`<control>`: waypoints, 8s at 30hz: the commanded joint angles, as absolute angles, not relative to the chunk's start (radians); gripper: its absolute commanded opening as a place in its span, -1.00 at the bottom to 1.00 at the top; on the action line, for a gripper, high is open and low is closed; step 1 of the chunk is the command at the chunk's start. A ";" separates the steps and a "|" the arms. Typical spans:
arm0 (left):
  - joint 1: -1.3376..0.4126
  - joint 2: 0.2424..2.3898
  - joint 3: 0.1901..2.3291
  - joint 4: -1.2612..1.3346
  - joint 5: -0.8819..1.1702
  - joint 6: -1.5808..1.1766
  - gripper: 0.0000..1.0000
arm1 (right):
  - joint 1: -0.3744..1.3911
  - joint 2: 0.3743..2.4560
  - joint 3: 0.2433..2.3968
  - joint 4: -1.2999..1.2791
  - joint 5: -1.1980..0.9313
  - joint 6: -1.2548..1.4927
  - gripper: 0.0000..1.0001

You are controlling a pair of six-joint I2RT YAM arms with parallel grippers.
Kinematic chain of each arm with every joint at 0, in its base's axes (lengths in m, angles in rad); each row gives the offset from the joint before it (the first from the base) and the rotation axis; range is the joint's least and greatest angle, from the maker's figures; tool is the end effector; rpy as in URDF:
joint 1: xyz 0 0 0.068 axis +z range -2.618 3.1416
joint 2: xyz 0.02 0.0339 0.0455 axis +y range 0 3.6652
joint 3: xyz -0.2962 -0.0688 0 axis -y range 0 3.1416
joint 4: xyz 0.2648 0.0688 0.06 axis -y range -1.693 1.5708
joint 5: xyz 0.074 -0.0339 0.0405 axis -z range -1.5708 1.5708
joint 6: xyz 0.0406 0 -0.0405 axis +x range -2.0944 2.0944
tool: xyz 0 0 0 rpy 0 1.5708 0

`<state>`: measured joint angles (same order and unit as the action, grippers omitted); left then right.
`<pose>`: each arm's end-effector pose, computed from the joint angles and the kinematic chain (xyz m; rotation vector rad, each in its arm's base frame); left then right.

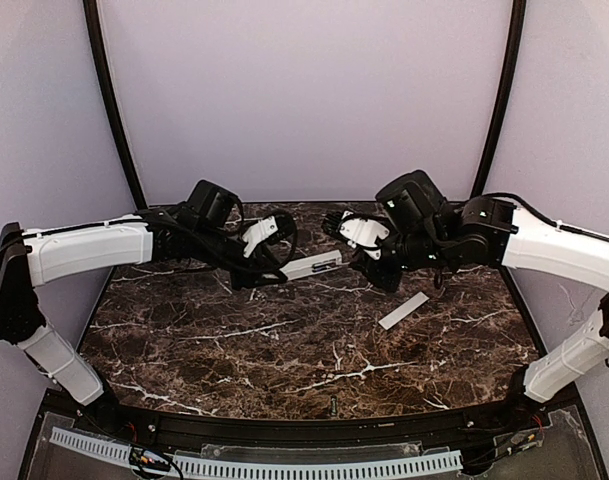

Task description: Unload the batteries from the remote control

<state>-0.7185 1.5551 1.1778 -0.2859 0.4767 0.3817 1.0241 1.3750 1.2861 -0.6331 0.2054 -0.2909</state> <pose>0.2666 -0.2578 0.3001 1.3883 1.7594 -0.7150 0.1718 0.2663 0.3651 -1.3073 1.8666 0.1497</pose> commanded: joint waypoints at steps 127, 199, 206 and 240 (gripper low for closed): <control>-0.744 1.610 1.196 -0.334 0.503 0.425 -0.99 | 1.057 1.594 1.358 -0.640 0.284 -0.452 -1.00; -0.742 1.274 0.683 0.122 0.324 -0.642 -0.99 | 1.056 1.113 0.797 -0.019 0.181 0.089 -1.00; -0.742 1.225 0.505 0.268 0.260 -0.794 -0.99 | 1.057 1.118 0.770 0.028 0.143 0.118 -1.00; -0.540 1.295 0.271 0.462 0.279 -0.896 -0.29 | 1.057 1.187 0.742 0.077 0.115 0.169 -1.00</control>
